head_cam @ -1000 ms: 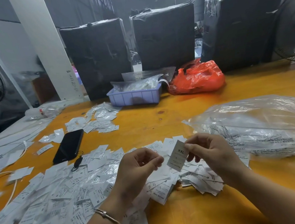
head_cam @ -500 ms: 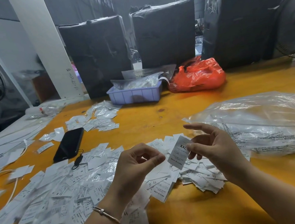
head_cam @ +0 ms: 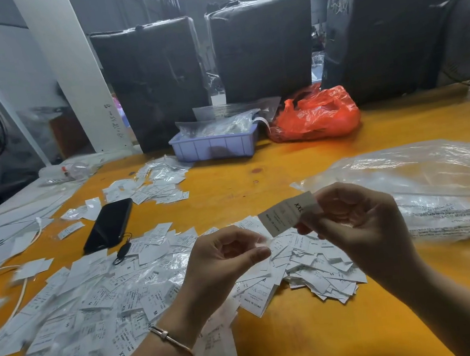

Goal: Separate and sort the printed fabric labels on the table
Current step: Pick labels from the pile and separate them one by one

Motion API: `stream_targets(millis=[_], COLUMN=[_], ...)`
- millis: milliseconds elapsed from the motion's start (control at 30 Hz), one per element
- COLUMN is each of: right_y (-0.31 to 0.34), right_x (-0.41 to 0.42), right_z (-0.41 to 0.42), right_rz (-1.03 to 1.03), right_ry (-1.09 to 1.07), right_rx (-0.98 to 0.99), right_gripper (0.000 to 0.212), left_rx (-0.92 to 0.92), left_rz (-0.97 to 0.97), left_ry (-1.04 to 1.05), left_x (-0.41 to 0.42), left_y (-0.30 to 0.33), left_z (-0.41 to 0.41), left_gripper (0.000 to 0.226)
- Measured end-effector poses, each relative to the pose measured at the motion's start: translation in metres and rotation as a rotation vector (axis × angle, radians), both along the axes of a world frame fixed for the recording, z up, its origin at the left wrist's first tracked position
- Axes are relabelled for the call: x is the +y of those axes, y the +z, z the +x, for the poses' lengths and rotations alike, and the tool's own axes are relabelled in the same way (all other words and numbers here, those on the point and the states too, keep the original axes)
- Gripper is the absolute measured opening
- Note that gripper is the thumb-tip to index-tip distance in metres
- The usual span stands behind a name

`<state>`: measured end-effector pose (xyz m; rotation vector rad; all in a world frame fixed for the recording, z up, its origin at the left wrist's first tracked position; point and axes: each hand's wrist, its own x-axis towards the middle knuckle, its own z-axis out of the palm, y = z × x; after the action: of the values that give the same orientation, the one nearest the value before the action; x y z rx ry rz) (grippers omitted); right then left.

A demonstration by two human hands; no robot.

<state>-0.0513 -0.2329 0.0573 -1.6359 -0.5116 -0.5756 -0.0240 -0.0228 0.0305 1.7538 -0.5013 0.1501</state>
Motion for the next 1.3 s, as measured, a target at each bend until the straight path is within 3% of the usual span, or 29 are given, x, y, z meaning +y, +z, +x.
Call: stream_targets(millis=[167, 333, 433, 500, 733, 1000, 1067, 1200, 1300], right_y=[-0.004, -0.013, -0.018, -0.022, -0.025, -0.022, -0.023, -0.028, -0.028], right_x=[-0.004, -0.003, 0.003, 0.009, 0.009, 0.003, 0.005, 0.006, 0.006], right_z=[0.003, 0.012, 0.014, 0.015, 0.018, 0.02, 0.019, 0.02, 0.02], right_rz=[-0.081, -0.354, -0.46, -0.487, -0.157, 0.041, -0.076, -0.524, -0.589], right_ry=[-0.165, -0.263, -0.051, 0.141, 0.317, 0.162, 0.084, -0.103, -0.048], right_rx=[-0.033, -0.08, 0.177, 0.323, 0.455, 0.378, 0.318, 0.065, 0.048], right_gripper=[0.063, 0.027, 0.011, 0.024, 0.025, 0.017, 0.01, 0.017, 0.023], left_rx=[0.012, 0.023, 0.041, 0.036, 0.014, 0.135, 0.17, 0.161, 0.115], left_rz=[0.005, 0.032, -0.031, -0.058, -0.045, -0.012, 0.047, 0.227, 0.27], left_ry=[-0.013, -0.051, -0.103, -0.119, -0.068, -0.113, -0.165, -0.207, -0.192], left_x=[-0.001, 0.001, -0.001, -0.003, 0.0, 0.002, 0.003, 0.003, 0.002], left_y=[0.0, 0.0, 0.002, 0.004, 0.003, 0.004, 0.004, 0.005, 0.007], left_z=[-0.001, -0.002, -0.004, -0.005, -0.004, -0.002, -0.002, -0.001, 0.0], left_gripper=[0.011, 0.016, 0.015, 0.024, 0.022, 0.008, 0.006, 0.007, 0.014])
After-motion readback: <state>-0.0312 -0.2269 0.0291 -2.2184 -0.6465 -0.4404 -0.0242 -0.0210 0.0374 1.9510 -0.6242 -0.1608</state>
